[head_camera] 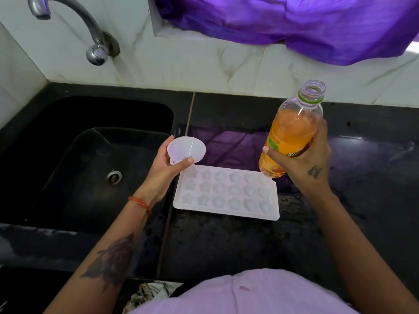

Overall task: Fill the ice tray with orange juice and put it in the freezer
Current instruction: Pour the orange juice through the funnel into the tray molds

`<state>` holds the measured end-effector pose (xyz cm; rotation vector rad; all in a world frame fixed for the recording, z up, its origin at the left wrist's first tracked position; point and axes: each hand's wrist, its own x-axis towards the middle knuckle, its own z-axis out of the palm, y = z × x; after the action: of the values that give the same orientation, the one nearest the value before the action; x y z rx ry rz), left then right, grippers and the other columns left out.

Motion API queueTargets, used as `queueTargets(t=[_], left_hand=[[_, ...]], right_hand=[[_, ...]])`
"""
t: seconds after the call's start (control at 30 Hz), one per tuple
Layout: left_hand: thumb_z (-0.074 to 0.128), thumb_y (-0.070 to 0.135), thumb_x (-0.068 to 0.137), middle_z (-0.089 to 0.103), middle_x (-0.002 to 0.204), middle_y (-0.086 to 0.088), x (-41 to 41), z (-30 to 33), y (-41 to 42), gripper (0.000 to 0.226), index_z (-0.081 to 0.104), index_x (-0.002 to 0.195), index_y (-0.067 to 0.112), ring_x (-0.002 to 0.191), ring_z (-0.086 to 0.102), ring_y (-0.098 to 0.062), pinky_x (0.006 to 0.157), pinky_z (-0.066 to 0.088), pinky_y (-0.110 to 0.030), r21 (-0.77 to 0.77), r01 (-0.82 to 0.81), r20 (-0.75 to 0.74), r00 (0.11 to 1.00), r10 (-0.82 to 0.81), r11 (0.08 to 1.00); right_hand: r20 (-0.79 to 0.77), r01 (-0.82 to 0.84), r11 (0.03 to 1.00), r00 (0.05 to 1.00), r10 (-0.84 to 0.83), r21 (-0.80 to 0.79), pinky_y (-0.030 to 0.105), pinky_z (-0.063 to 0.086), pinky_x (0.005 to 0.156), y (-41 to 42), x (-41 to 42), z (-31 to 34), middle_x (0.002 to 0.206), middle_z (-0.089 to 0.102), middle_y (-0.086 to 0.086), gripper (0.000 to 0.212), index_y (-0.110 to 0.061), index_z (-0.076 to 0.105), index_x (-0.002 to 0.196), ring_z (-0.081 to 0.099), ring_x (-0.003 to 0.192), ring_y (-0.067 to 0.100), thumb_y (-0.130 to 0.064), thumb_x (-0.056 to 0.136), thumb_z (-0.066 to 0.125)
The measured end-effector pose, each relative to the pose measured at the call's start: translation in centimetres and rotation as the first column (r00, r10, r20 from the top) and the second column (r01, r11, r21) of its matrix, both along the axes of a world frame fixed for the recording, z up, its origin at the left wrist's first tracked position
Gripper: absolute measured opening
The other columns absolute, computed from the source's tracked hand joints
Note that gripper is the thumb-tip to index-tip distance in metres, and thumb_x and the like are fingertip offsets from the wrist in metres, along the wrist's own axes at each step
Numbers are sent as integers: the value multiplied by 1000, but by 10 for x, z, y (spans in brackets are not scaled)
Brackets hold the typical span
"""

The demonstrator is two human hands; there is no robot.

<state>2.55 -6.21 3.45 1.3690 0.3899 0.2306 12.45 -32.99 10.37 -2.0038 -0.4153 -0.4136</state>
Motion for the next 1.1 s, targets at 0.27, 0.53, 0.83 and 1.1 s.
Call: queueTargets(t=[0.27,0.53,0.83,1.1], left_hand=[[84,22,56,61,117,10,-5,-7,1,77,53,127,29,113,57,-8,87,52,-24,-27,81,35,996,-80,996],[84,18,55,60,114,13,-6,-4,6,70,57,118,35,111,57,-9,83,52,-21,-21,155,21,988,-154,988],[79,10,63,61,115,7,-6,-5,6,62,56,116,31,108,61,-13,78,54,-24,-66,169,7,986,-169,983],[82,15,57,60,116,4,-5,-1,8,66,58,116,31,109,62,-15,76,55,-25,-80,180,12,984,-179,980]], right_hand=[[89,-86,942,989,121,-324,25,37,73,12,-8,16,116,60,1,87,-20,40,134,55,93,16,-26,60,83],[30,-181,741,965,262,-646,30,37,74,14,0,15,117,57,12,85,-20,38,136,57,99,31,-29,64,81],[-9,-178,557,956,293,-812,35,46,75,16,6,1,120,56,12,88,-25,32,139,58,101,34,-34,66,81],[-11,-159,445,948,318,-881,28,37,69,25,9,0,120,54,10,86,-30,25,140,57,98,30,-36,71,75]])
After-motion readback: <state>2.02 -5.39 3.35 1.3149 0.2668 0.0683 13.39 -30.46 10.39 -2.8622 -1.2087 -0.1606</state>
